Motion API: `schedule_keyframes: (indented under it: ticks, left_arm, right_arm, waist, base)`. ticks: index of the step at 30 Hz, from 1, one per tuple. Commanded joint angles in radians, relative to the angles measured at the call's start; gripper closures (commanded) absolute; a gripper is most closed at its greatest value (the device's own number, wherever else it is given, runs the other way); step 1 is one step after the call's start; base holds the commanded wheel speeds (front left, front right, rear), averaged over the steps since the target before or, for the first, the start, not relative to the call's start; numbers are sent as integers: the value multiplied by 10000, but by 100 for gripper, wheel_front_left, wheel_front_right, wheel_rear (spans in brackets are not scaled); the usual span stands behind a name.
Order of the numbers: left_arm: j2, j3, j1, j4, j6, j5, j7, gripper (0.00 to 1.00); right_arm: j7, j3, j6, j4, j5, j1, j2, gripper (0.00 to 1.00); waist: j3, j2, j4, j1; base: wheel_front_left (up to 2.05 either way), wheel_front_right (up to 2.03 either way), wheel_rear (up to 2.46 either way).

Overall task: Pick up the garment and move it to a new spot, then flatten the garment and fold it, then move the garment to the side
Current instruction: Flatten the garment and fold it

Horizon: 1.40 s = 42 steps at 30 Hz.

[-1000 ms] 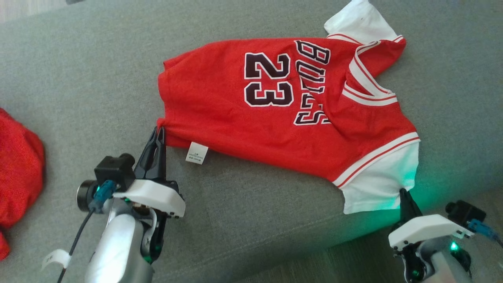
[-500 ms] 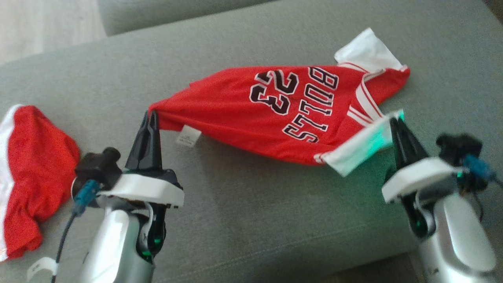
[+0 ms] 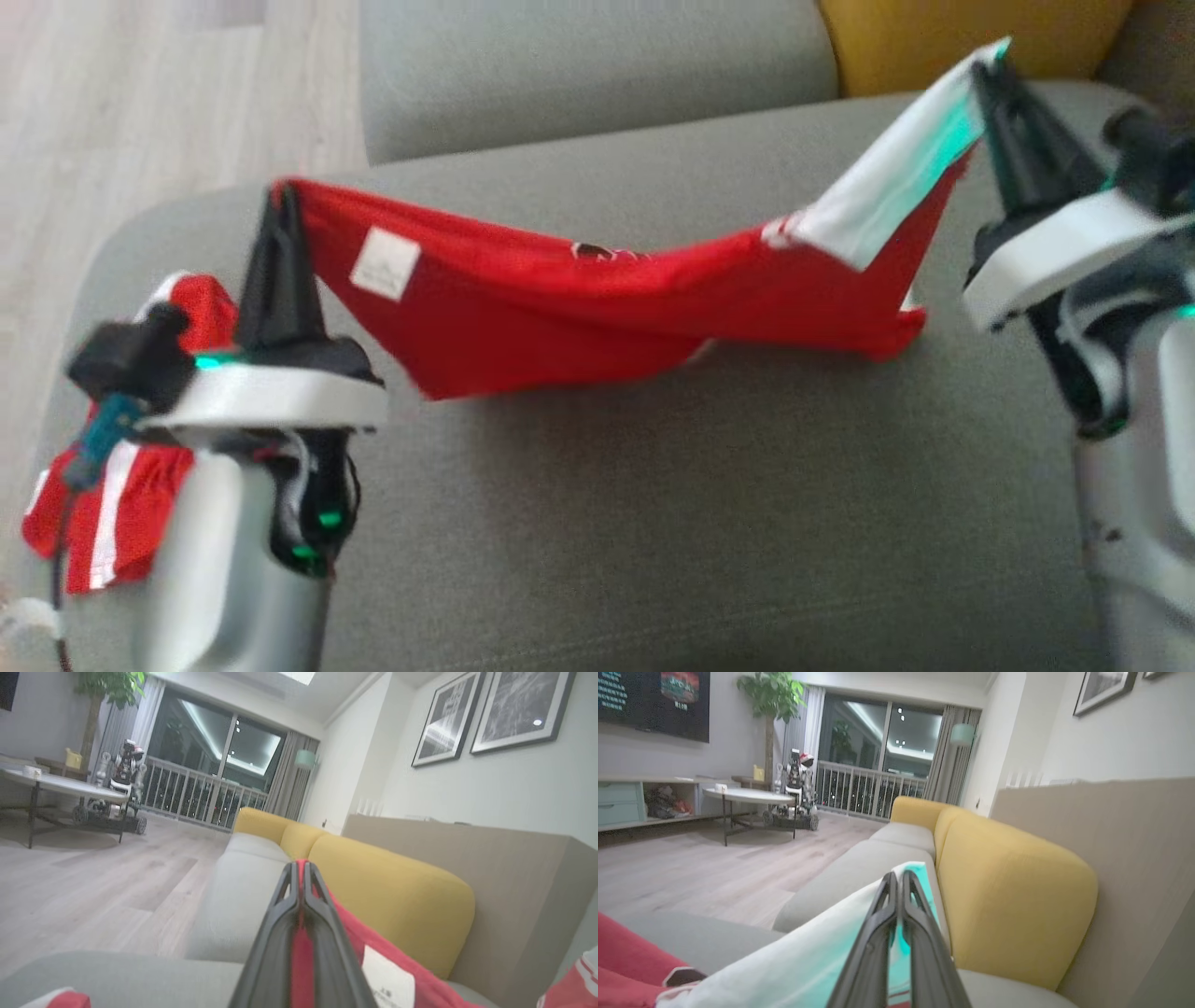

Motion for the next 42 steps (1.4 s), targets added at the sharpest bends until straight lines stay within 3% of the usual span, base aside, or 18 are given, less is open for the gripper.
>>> schedule_keyframes:
  ticks: [1,11,16,21,25,30,34,38,42]
  left_arm:
    - [218,499,-753,-616,110,-107,98,100]
    - [244,760,-894,-2487,583,-827,1400,100]
    - [867,375,-1612,-2695,475,-548,2664,100]
    - [1305,192,-3314,-1517,78,-942,4148,100]
    - [1716,197,-5665,-85,-247,-1072,5003,100]
    - [1827,326,-9184,2195,-613,-1015,4633,100]
    - [1895,501,-11822,4096,-403,-490,3245,100]
    - [1745,628,-13540,5644,-139,-165,1582,100]
    - [1541,305,-14050,6900,-596,0,660,100]
  right_arm:
    - [153,124,-2,-534,105,-650,-128,100]
    - [1743,-911,-2,-1991,32,-534,105,100]
    - [2916,-1284,-2,-2390,-206,-798,224,100]
    - [3970,-1420,-2,-1213,206,-2343,531,100]
    - [4225,-1223,-2,446,209,-4761,570,100]
    - [2236,-878,-2,3005,-512,-8477,436,100]
    - [-386,-1253,-2,4902,-1343,-11007,643,100]
    - [-2799,-1829,-2,6467,-2170,-12422,866,100]
    - [-3966,-2295,-2,7819,-2525,-12764,1020,100]
  waist:
    - [-308,0,177,0]
    - [-909,0,375,0]
    - [-566,0,392,0]
    - [575,0,254,0]
    - [2609,0,82,0]
    - [4547,0,-103,0]
    - [5397,0,-195,0]
    - [5672,0,-174,0]
    - [5665,0,-95,0]
  base:
    - [0,0,0]
    - [0,0,0]
    - [0,0,0]
    - [0,0,0]
    - [0,0,0]
    - [0,0,0]
    - [0,0,0]
    - [0,0,0]
    - [0,0,0]
